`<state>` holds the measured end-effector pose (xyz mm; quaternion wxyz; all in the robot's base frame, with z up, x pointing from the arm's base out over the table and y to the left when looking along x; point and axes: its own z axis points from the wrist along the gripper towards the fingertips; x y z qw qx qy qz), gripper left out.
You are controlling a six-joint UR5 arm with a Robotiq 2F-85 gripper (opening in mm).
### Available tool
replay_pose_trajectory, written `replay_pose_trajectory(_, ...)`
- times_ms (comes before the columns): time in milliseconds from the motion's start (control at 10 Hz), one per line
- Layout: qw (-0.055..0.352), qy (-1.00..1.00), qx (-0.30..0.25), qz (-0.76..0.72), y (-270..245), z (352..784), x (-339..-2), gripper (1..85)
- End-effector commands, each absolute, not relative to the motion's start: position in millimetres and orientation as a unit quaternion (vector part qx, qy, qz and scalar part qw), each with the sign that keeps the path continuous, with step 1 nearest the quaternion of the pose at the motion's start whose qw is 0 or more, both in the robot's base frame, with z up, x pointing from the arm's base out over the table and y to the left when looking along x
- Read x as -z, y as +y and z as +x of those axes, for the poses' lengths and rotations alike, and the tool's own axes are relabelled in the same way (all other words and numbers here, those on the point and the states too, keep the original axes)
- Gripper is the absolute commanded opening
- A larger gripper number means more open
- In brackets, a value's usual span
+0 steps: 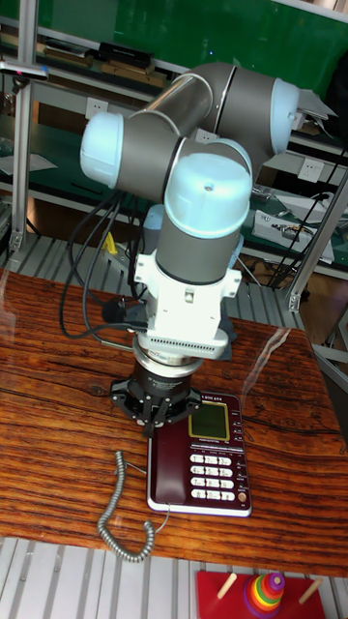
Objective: Place the handset of the telephone on the corresponding phone cradle
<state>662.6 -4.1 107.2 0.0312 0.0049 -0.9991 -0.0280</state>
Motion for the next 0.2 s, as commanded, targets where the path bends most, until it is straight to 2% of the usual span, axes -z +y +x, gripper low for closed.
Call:
replay_pose_trajectory(0, 0.024, -0.999, 0.045, 0.012, 0.1, 667.9, -111.0, 1.0)
replay_pose_trajectory(100, 0.024, -0.999, 0.045, 0.011, 0.3, 667.8, -110.9, 1.0)
